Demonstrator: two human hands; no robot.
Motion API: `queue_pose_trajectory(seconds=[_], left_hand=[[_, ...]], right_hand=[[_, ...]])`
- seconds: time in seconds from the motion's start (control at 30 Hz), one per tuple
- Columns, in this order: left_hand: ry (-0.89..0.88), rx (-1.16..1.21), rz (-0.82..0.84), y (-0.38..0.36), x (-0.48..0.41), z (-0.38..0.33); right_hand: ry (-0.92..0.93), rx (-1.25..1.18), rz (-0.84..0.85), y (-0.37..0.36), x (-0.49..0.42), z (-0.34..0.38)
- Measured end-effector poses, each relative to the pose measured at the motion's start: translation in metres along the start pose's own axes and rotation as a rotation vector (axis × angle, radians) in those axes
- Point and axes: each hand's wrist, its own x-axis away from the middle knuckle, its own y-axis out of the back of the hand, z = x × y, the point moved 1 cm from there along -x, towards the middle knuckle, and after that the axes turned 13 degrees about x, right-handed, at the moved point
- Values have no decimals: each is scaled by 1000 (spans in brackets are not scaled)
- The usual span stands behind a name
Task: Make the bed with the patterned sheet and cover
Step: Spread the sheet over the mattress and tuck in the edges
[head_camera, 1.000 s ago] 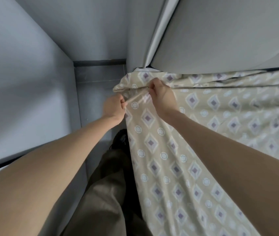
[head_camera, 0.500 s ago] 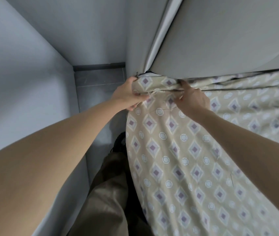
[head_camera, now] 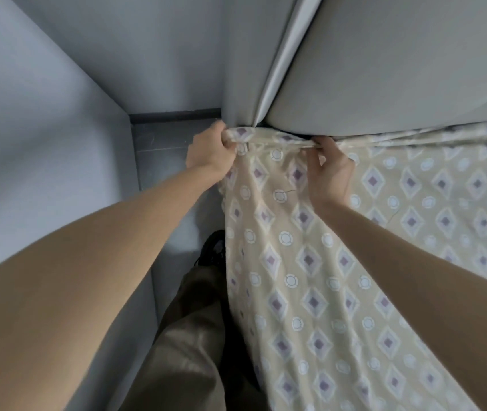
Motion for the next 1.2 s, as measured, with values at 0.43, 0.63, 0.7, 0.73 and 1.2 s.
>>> queue_pose_trajectory(seconds=[0.43, 0.63, 0.7, 0.73, 1.2], left_hand=[[486, 613, -116, -2, -5, -6], [80, 96, 10, 30, 12, -10], [-91, -3, -20, 41, 14, -16], [-183, -2, -10, 45, 14, -19], [43, -398, 728, 39, 34, -49]], right_hand=[[477, 427, 445, -3, -11, -20], [480, 360, 174, 7, -7, -18], [477, 381, 28, 10, -4, -13], [480, 393, -9, 12, -4, -9], [410, 712, 430, 32, -19, 15]])
